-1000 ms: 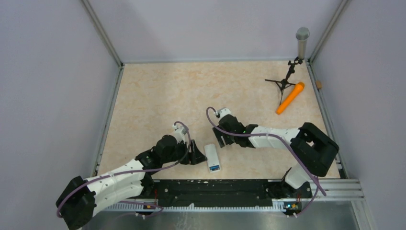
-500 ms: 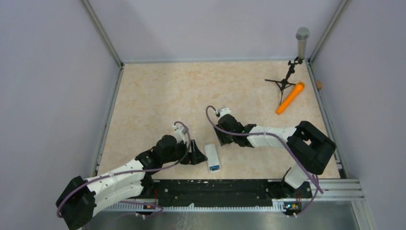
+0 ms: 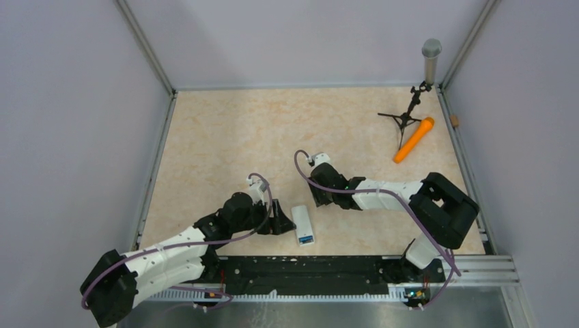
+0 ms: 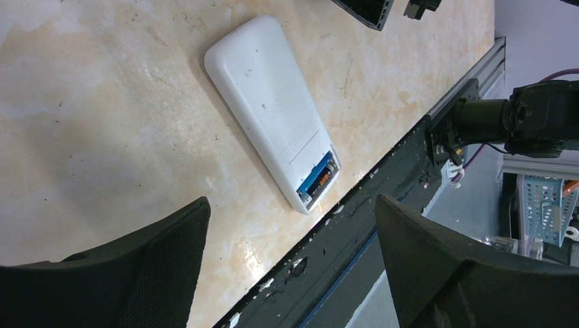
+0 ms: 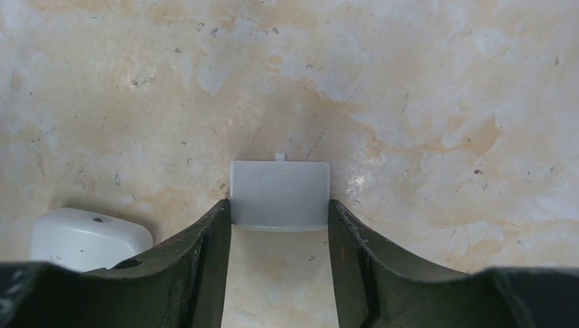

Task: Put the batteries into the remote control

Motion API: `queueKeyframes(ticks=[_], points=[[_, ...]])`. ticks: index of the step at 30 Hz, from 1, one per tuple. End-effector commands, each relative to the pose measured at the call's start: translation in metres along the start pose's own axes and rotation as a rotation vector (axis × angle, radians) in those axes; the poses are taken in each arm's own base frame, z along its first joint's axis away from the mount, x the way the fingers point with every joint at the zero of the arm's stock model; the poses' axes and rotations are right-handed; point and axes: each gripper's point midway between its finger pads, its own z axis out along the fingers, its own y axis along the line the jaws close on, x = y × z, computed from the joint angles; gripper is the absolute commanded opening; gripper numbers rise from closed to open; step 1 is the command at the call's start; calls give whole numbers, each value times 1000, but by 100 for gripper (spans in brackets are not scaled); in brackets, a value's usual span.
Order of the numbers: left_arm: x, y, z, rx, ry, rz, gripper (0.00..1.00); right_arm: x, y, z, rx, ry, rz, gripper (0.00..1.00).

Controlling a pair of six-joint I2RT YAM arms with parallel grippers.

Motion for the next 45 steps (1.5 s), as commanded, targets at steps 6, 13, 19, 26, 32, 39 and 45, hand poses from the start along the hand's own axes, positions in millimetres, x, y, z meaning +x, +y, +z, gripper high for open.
queueKeyframes(ticks=[6,13,19,26,32,39,45], points=[[-7,-3,3,12,-30,11,90,-1,-8,-11,19,-1,42,30],[-5,-1,5,10,-22,9,91,-11,6,-44,-54,-35,67,29],[4,-7,10,53,38,2,90,-6,24,-74,-88,-37,43,29],[23,-25,18,166,136,-24,86,4,28,-98,-111,-38,62,29],[38,-36,24,181,186,-8,85,23,35,-112,-156,-6,65,29],[50,-47,35,208,247,-2,84,39,33,-125,-165,20,86,28],[51,-54,47,233,266,-23,83,56,37,-131,-177,66,73,27]])
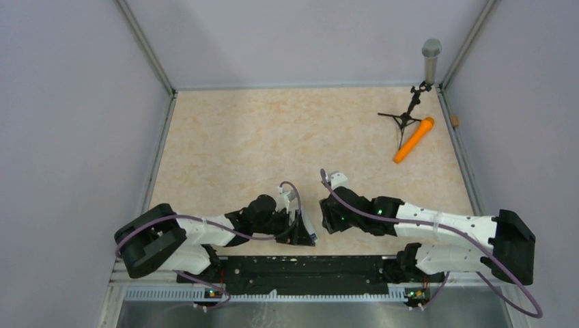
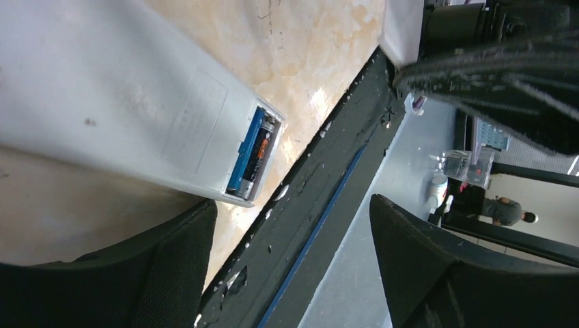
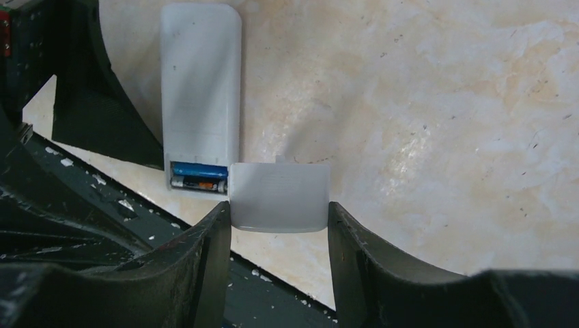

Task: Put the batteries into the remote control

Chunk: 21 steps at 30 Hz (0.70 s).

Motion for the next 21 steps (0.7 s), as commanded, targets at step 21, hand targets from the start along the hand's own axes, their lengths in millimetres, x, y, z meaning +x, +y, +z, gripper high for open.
queueKeyframes(ticks=[21], points=[[-31,3,-33,-165,-168,129,84,19,17,-18,-90,78,-123,24]])
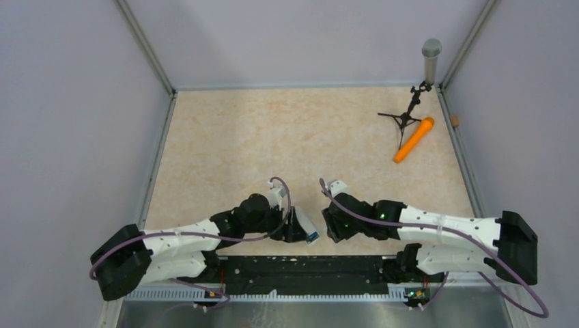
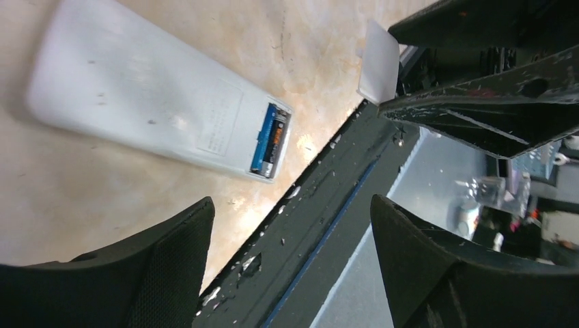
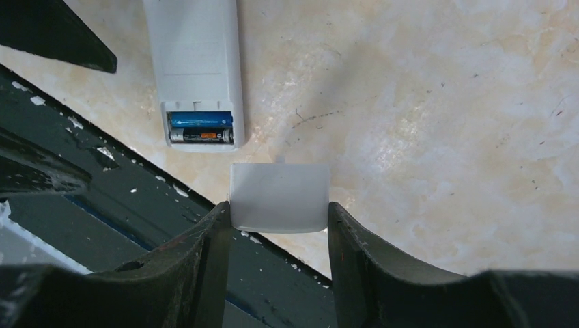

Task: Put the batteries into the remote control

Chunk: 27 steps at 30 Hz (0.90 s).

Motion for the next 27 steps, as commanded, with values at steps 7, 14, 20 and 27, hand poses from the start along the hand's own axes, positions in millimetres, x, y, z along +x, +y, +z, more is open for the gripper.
queueKeyframes(ticks=[7,14,20,27], points=[[-26,23,-37,-206,-171,70,86,-15,35,1,-98,33,-143,24],[-29,29,-49,-229,-227,61,86,-18,47,11,-84,69,-199,24],[-32,36,-59,-257,-277,49,86,-14,59,22,-84,111,-240,24],[-34,37,-67,-254,-322,40,86,-7,65,33,-64,149,-253,23]])
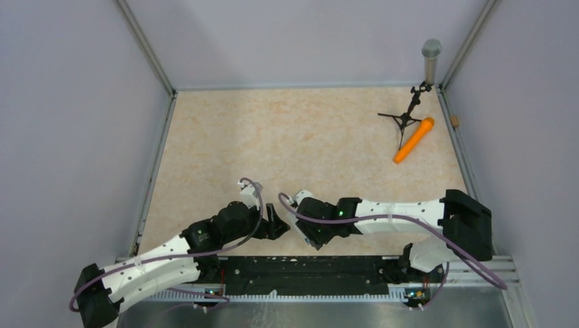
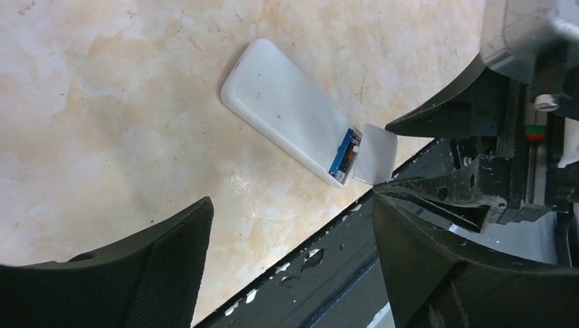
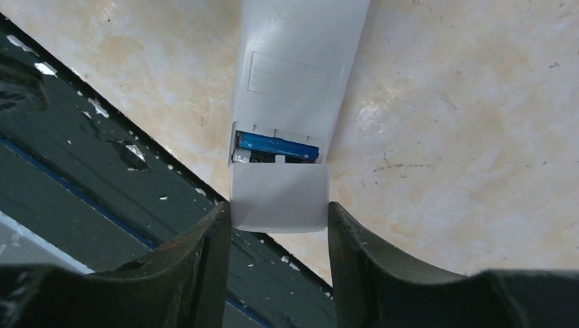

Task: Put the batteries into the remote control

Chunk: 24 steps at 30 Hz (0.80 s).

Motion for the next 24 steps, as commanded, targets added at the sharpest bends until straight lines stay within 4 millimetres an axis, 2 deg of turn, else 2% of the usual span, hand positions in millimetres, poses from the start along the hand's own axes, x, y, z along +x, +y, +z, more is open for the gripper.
queueKeyframes(ticks=[1,11,24], points=[[-3,8,-2,-24,-35,-13,86,-14,12,-1,-17,-25,-11,23],[0,7,-2,-11,-24,-12,85,-19,19,8,-29,-25,10,23],[3,5,-2,7,-17,-17,85,-22,13,10,19,-29,35,23]])
